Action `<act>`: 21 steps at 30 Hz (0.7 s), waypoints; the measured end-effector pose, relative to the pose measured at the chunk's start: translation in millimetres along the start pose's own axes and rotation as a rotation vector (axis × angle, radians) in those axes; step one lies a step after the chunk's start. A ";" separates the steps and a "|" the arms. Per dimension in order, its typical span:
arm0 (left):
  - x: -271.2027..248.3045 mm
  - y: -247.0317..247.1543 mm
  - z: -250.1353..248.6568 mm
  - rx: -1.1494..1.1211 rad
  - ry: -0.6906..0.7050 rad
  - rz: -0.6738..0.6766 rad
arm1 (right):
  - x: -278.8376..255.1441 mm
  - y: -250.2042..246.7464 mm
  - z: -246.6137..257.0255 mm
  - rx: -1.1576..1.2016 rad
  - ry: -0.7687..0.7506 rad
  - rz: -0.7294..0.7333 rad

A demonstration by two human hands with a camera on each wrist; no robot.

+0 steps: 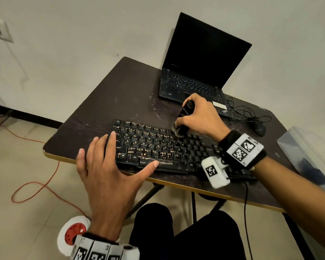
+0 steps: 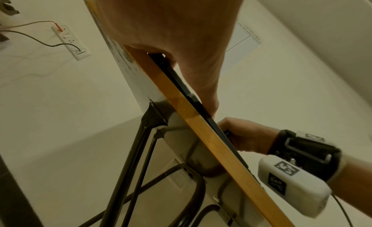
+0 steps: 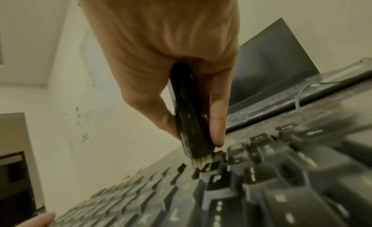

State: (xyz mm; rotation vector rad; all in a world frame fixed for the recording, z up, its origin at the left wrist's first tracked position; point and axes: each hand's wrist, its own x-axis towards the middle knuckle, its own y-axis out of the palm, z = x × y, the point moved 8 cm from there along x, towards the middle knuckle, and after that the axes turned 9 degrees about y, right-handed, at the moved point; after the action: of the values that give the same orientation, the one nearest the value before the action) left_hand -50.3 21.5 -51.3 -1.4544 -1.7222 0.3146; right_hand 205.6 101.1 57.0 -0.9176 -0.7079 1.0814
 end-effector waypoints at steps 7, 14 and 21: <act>-0.2 -0.8 -0.8 -0.006 -0.001 -0.005 | -8.0 4.5 9.2 -0.050 -0.045 0.007; 0.4 -1.0 -0.5 -0.018 -0.009 -0.010 | -15.4 11.2 16.4 -0.066 -0.103 0.053; -0.3 -1.6 0.4 -0.025 -0.010 -0.012 | -15.9 14.0 21.2 -0.069 -0.148 0.092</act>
State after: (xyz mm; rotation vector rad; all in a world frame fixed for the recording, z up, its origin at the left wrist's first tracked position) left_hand -51.7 20.9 -50.6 -1.4621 -1.7483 0.2955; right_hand 176.6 94.4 53.5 -0.9432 -0.8362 1.2214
